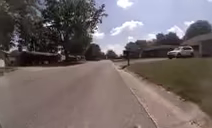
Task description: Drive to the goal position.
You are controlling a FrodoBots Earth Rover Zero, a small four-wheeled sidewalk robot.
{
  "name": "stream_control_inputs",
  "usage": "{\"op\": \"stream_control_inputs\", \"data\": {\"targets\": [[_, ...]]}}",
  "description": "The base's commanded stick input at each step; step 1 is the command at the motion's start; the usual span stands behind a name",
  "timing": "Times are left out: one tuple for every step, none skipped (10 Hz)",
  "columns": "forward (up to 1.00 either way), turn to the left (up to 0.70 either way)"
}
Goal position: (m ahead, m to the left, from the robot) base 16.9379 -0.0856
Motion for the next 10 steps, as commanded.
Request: {"op": "stream_control_inputs", "data": {"targets": [[0.70,0.00],[0.70,0.00],[0.70,0.00],[0.70,0.00],[0.70,0.00],[0.70,0.00],[0.70,0.00],[0.70,0.00],[0.70,0.00],[0.70,0.00]]}}
